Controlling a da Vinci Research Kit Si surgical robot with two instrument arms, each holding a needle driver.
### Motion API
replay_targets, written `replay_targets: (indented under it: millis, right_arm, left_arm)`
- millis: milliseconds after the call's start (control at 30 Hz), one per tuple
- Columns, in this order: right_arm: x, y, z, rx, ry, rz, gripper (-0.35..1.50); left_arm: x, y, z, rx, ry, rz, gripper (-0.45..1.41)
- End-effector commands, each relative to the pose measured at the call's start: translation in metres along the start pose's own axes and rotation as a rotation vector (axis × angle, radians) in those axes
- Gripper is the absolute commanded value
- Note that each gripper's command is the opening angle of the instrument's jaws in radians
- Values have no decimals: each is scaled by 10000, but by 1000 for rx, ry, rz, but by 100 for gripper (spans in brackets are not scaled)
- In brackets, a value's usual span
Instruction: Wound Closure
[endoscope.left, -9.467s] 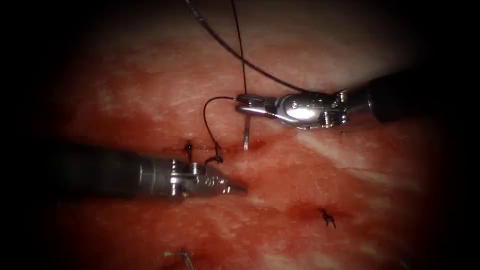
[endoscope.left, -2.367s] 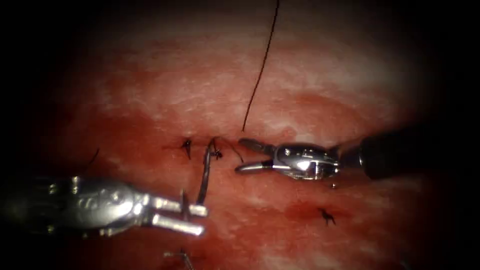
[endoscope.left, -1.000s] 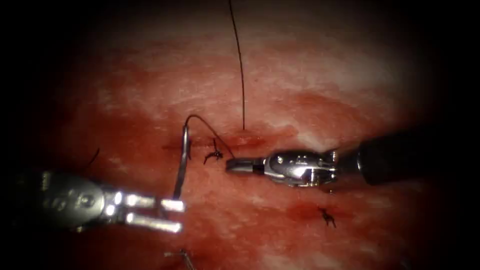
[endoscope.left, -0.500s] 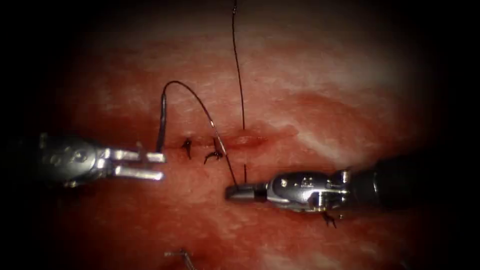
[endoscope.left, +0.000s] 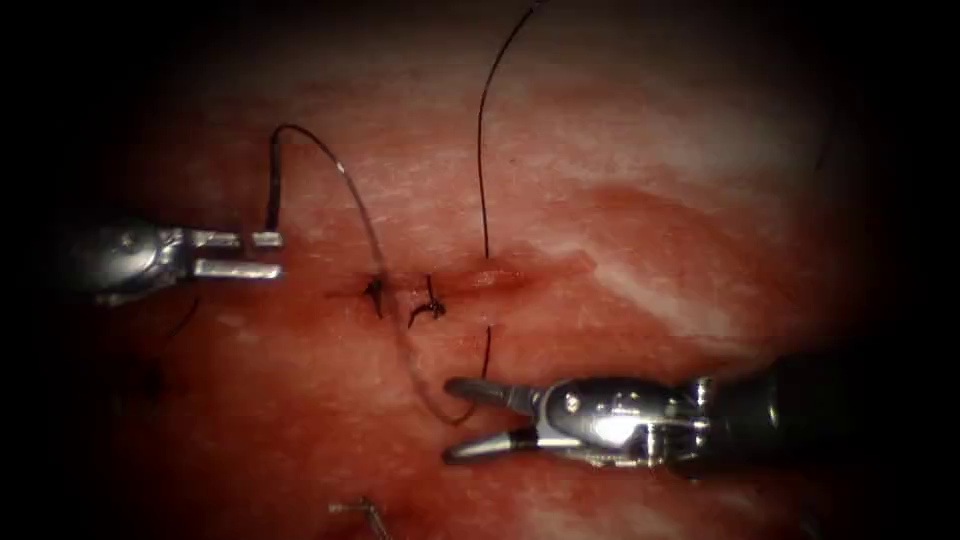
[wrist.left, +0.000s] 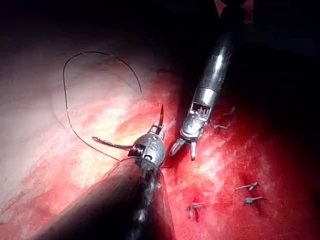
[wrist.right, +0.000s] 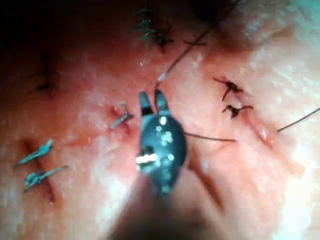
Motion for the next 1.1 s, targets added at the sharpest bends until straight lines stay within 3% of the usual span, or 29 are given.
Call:
replay_targets:
  millis: [33, 200, 333, 400, 533, 600, 633, 700, 733, 767, 933, 1067, 1100]
  right_arm:
    - [-14, 14, 2, -19, -4, -20, 131]
    - [-26, 36, -1, -54, -11, -132, 131]
    - [-35, 38, 6, -60, -12, -198, 130]
    - [-41, 38, 12, -56, -41, -241, 130]
    - [-65, 36, 23, -11, -190, -391, 128]
    - [-69, 37, 24, -5, -223, -401, 120]
    - [-69, 39, 25, -8, -246, -413, 104]
    - [-64, 40, 26, -2, -266, -409, 54]
    - [-62, 38, 25, -5, -270, -409, -13]
    - [-60, 35, 24, -6, -269, -379, -35]
    - [-33, 12, 25, -88, -289, -330, -35]
    - [-24, -8, 23, -94, -310, -320, -35]
    - [-19, -24, 22, -85, -312, -287, -35]
  left_arm:
    - [-4, 1, 4, 5, -1, -6, -45]
    - [-2, -6, -6, 25, 0, -3, -45]
    - [-2, -10, -10, 37, -4, -7, -45]
    - [-2, -11, -11, 36, -1, -7, -45]
    - [0, -13, -16, 40, 5, -11, -45]
    - [2, -13, -16, 42, 6, -12, -45]
    - [3, -13, -16, 39, 9, -12, -45]
    - [3, -13, -16, 39, 9, -12, -45]
    - [3, -12, -16, 39, 9, -12, -45]
    - [3, -12, -16, 39, 9, -12, -45]
    - [3, -13, -17, 39, 8, -12, -45]
    - [2, -13, -18, 39, 8, -12, -45]
    - [1, -15, -18, 40, 8, -12, -45]
